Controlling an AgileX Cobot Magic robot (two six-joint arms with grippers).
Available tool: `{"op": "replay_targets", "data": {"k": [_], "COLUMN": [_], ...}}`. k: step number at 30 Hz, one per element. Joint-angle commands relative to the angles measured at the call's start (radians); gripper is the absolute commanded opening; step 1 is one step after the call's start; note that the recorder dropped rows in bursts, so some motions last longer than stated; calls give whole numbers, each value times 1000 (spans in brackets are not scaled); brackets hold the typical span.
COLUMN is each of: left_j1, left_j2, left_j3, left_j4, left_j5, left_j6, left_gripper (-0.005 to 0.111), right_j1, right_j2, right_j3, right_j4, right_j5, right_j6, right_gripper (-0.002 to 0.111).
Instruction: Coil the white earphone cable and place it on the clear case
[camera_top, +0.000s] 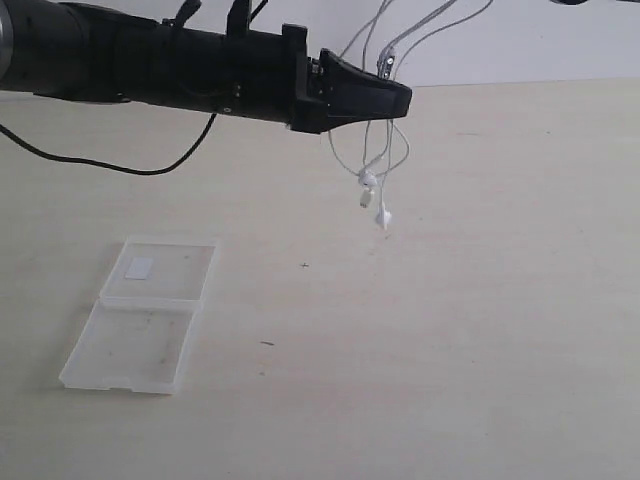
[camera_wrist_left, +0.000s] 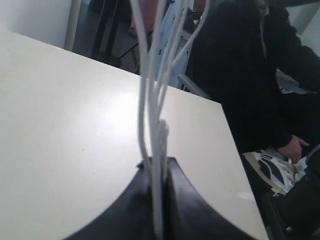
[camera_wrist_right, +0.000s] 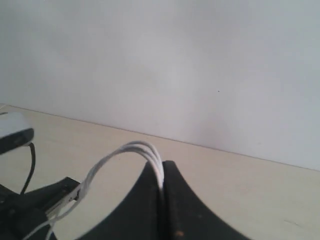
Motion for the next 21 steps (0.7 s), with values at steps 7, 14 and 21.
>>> {"op": "replay_targets", "data": {"k": [7, 14, 21], "left_j1": [39, 63, 98], "left_j2": [-6, -12, -12], "left_j3": [-4, -6, -6], "left_j4": [-31, -41, -69], "left_j5": [92, 92, 92], "left_j6": [-78, -102, -139], "left_gripper": [0, 0, 0], "right_j1": [1, 1, 1], "right_j2": [12, 18, 18], "right_j3": [37, 55, 107], "right_j4": [-3, -2, -6], "right_j5": [45, 42, 42], "right_j6": [3, 3, 3], "right_gripper": [0, 0, 0]}}
